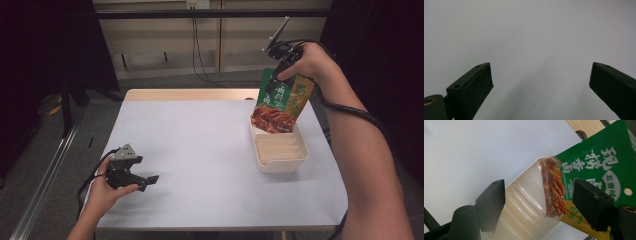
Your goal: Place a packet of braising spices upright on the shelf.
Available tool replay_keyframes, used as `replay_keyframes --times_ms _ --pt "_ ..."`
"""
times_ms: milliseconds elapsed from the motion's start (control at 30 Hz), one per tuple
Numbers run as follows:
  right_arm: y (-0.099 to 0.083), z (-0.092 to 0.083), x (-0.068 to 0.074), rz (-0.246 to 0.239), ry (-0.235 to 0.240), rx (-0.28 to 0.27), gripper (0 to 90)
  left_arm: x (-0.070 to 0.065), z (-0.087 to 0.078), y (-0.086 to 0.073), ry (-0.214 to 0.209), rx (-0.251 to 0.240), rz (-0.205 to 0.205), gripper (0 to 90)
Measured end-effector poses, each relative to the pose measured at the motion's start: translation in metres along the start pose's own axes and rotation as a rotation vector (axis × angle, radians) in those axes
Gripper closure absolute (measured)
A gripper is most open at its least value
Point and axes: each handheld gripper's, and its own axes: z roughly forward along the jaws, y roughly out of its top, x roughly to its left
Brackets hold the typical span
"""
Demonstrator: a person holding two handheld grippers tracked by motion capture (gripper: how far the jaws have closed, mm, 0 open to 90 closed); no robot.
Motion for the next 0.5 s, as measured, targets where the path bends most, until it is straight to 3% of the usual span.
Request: replay_keyframes --times_ms 400,500 --pt "0.008 0.018 0.023 -0.032 0.025 -0.007 22.7 -0.002 0.000 0.000 -0.007 -0.014 -0.008 4.5" --pt "0.011 0.021 0.030 -0.038 0.034 -0.017 22.1 -0.002 -0.002 0.001 0.009 -0.009 0.002 4.5"
